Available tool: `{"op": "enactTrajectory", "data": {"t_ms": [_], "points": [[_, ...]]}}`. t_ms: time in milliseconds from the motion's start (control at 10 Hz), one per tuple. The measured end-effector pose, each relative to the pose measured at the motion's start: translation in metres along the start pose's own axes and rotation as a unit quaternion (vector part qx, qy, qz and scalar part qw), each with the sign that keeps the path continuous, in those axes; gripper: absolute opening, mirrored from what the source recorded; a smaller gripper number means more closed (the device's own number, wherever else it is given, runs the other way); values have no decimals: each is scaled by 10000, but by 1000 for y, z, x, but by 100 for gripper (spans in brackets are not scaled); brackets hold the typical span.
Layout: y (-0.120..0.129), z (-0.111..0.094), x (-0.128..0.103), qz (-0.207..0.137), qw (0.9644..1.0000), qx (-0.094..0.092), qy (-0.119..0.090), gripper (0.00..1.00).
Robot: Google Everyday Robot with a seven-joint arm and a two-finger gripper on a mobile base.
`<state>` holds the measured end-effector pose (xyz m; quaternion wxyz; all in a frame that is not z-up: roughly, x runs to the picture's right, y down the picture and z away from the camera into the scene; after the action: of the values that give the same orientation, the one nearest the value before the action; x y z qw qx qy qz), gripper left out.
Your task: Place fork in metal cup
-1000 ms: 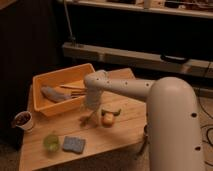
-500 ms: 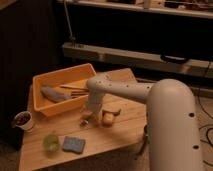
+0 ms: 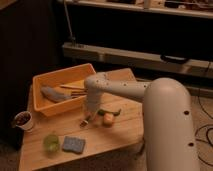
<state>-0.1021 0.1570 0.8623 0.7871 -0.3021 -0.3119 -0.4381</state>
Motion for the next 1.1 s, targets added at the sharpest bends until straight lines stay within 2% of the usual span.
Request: {"op": "enactTrajectory", "data": {"t_ms": [200,300,800,1100], "points": [[5,3,2,46,9999,-110,46,62],[5,4,2,40,9999,-142,63,64],[2,1,7,170,9994,-200,231,64],[2,6,12,499,9974,-283,432,64]]}}
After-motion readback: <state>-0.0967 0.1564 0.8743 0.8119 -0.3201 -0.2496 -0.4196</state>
